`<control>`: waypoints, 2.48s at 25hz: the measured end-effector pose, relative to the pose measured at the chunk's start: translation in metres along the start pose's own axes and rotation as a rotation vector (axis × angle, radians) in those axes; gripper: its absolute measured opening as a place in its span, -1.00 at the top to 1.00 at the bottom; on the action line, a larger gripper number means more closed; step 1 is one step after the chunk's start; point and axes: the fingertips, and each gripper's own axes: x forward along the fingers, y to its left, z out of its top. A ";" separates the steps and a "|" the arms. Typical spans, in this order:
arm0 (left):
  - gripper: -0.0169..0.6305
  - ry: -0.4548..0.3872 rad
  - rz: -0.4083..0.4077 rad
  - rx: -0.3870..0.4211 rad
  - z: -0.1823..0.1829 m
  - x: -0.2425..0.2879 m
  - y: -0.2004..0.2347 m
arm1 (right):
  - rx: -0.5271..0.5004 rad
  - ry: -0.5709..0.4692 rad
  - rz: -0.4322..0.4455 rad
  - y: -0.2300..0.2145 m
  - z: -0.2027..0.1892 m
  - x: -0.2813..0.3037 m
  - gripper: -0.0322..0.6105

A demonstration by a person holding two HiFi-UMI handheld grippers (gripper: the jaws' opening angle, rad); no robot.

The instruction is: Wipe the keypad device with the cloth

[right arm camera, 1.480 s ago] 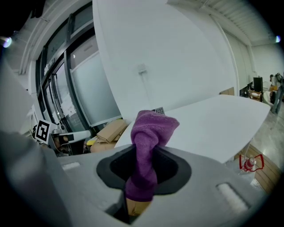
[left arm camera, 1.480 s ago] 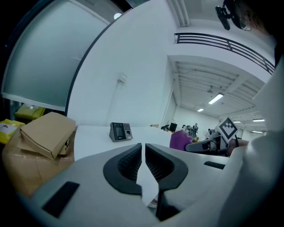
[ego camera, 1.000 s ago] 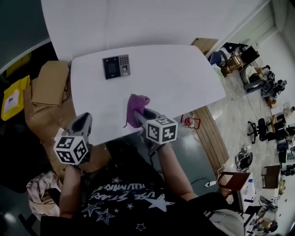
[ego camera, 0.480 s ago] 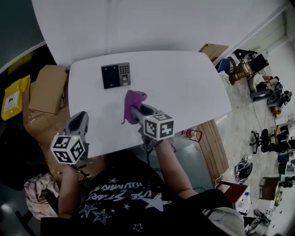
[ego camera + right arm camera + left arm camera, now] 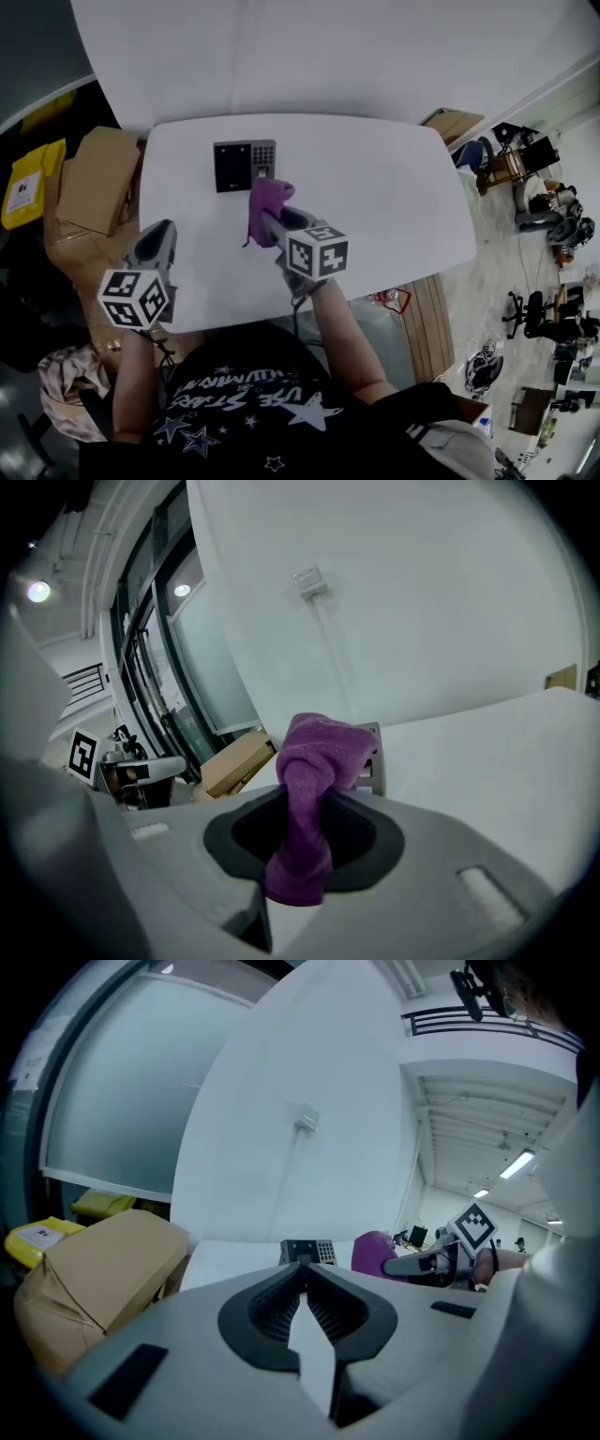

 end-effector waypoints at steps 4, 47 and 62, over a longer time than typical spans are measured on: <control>0.85 0.003 0.030 -0.010 0.003 0.008 0.011 | -0.028 0.016 0.039 0.001 0.013 0.023 0.59; 0.85 0.087 0.095 -0.066 -0.004 0.082 0.050 | -0.102 0.102 0.084 -0.045 0.039 0.145 0.59; 0.85 0.091 0.038 -0.039 -0.001 0.091 0.025 | -0.041 0.079 -0.061 -0.105 0.031 0.098 0.59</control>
